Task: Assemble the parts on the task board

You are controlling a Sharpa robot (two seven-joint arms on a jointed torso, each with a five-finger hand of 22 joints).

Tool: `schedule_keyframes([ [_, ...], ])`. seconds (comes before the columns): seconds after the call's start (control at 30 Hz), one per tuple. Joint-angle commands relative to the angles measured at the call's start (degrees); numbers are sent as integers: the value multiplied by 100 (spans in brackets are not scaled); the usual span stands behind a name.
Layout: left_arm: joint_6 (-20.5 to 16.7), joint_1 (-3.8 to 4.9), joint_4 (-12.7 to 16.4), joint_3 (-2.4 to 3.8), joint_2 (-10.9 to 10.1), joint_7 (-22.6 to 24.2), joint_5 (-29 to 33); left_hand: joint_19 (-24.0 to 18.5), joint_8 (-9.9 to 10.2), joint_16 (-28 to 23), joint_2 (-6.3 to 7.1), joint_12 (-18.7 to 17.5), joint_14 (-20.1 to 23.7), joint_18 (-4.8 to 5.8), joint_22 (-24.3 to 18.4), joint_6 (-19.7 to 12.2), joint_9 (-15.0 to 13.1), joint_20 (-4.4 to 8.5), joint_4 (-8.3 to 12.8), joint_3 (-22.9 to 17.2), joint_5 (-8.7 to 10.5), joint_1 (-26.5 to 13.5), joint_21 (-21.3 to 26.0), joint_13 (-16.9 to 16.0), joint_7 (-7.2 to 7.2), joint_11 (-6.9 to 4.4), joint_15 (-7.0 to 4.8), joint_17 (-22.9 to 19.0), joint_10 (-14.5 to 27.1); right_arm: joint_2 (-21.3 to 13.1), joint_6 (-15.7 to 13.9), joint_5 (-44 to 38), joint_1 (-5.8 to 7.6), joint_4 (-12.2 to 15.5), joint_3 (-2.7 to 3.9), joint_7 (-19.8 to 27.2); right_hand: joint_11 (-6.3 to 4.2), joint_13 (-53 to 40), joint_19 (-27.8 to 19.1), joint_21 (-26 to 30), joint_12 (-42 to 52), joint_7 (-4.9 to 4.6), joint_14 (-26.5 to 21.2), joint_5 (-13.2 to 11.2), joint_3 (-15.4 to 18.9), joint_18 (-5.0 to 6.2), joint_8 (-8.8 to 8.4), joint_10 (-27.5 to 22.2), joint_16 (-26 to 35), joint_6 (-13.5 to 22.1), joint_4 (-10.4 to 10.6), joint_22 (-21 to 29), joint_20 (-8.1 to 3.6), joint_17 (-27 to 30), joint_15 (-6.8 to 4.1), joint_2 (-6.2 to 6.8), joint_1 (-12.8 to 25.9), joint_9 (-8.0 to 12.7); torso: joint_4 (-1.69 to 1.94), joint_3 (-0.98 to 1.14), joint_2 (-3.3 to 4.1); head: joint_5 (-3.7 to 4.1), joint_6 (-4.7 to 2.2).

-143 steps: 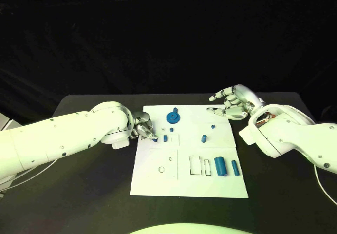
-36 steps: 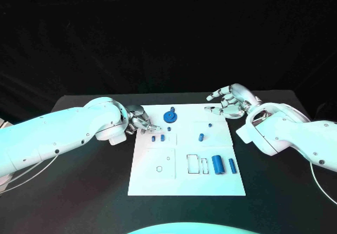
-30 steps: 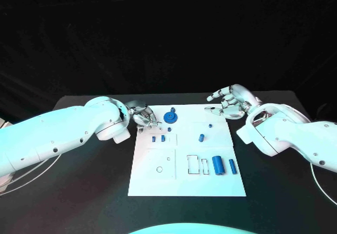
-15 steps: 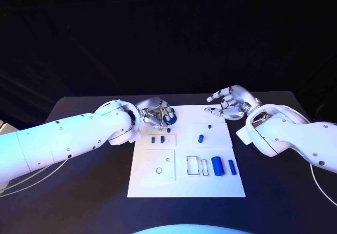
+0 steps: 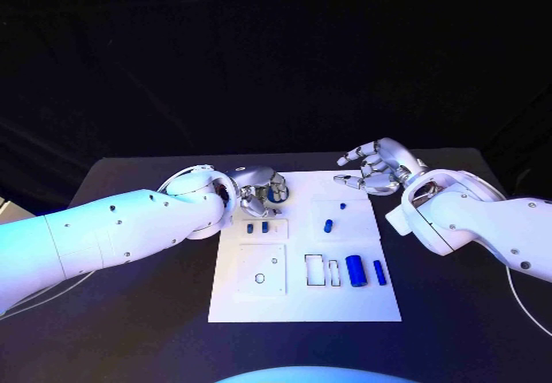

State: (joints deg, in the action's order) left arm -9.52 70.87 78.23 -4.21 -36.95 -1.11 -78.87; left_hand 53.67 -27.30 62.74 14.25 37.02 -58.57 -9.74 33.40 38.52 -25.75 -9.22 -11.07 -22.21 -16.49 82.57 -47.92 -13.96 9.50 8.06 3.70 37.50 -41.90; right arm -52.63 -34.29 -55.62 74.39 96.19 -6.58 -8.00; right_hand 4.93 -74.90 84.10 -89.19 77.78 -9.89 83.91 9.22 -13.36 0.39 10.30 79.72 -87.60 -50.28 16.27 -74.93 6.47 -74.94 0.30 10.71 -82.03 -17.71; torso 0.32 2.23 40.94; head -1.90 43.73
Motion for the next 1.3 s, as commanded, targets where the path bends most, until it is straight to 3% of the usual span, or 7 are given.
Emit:
schedule_keyframes([
  [0.03,225,-10,-67,0,74,-79,-510,43,-37,136,-24,50,-52,-72,54,75,77,1,7,28,16,50,-81,19,15,-33,-6,9,9,10,9,-8,-4,5,1,95,-5,-471,528,34,-28,13,472,25,-20,-8,-32,-23,12,-24,17,-1444,14,-1013,31,0,31,6,7,-4,-6,-6,1],
  [0.43,637,-20,-316,0,270,-171,-625,23,11,574,-39,227,-94,-72,289,417,374,10,-44,-118,6,134,-390,88,-57,-56,-20,-7,24,29,20,-8,-4,-2,1,93,-5,-465,522,44,-36,13,472,26,-23,-5,-33,-29,14,-24,17,-1438,13,-1014,30,-2,29,7,-1,2,-2,-8,-7],
  [0.57,755,-40,-385,0,326,-210,-658,5,62,828,-84,311,-261,-78,397,668,478,25,-4,-283,9,233,-532,118,-102,-87,-48,213,-98,32,24,-8,-4,-3,1,95,-5,-465,522,44,-36,13,472,26,-23,-5,-33,-29,14,-24,17,-1438,13,-1014,30,-2,29,7,-3,3,-3,-3,-3],
  [0.9,752,-75,-497,0,414,-276,-686,-36,251,1118,-56,363,-439,-76,568,817,627,45,47,-480,19,235,-756,176,-105,-112,-70,417,-197,35,25,-8,-4,-7,1,98,-5,-465,522,44,-36,13,472,26,-23,-5,-33,-29,14,-24,17,-1438,13,-1014,30,-2,29,7,-2,4,-7,18,-8],
  [1.3,864,-81,-530,0,435,-320,-679,-86,370,1470,-159,418,-771,-84,837,1037,720,84,322,-843,67,366,-1120,258,-70,-174,-130,788,-421,34,27,-8,-4,-7,1,97,-7,-466,527,36,-34,15,472,29,-32,-8,-30,-26,13,-32,20,-1443,12,-1018,28,-11,31,7,4,-1,-7,22,0],
])
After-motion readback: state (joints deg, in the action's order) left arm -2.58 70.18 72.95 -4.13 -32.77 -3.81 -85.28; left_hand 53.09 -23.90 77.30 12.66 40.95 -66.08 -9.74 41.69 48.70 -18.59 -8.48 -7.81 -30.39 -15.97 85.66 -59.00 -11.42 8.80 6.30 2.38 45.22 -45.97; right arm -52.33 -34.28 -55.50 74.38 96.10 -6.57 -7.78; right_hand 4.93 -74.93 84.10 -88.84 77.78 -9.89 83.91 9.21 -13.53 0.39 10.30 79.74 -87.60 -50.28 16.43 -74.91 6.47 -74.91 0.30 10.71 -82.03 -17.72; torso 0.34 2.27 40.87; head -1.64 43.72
